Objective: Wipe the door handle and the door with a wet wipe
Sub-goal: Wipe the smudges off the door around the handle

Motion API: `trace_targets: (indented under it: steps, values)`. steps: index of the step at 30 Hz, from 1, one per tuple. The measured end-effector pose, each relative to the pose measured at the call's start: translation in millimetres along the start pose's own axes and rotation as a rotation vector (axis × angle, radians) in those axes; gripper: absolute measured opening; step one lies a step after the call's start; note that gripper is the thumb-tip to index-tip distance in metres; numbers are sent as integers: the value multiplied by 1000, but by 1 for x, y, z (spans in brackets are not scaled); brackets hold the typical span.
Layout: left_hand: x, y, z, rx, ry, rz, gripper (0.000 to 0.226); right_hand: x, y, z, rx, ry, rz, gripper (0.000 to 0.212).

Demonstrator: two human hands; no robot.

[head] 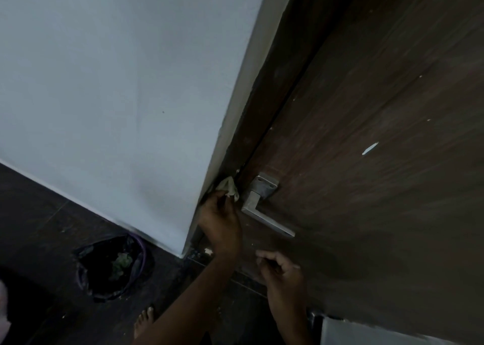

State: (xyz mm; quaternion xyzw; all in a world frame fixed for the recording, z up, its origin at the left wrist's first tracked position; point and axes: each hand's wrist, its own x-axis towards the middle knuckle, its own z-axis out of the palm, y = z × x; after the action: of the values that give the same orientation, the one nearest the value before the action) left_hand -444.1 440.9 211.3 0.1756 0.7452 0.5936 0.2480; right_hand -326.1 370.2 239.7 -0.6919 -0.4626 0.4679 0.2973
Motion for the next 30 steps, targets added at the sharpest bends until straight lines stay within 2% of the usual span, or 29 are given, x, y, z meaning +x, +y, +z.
trace_targets:
  steps: [3,6,8,11,14,18,22,24,27,28,30]
  values:
    - [-4,-2,6,28,8,13,22,1,4,-2,-6,-10,16,24]
    - [-1,-16,9,81,-67,-201,23,1,7,-1,30,-32,45,25]
    - [2,-23,9,111,-96,-276,25,2,9,-1,48,-29,46,25]
    - [-6,-15,10,95,-126,-264,26,5,15,-2,19,-8,28,26]
    - [-28,-6,11,72,-250,-220,18,9,24,-1,-74,-18,14,31]
    - [-51,3,16,-54,-397,-189,30,11,30,0,-214,74,-122,26]
    - [-35,-1,16,-80,-252,-426,20,16,33,-5,-160,111,-108,34]
    - [-24,-4,9,-22,-272,-381,20,18,31,-7,-136,146,-128,34]
    - [-27,3,7,71,-491,-209,11,29,24,-8,-35,188,-151,20]
    - [-32,7,9,129,-542,-167,16,34,19,-8,-3,187,-144,16]
    - [-39,11,13,146,-547,-131,13,42,11,-7,21,157,-151,17]
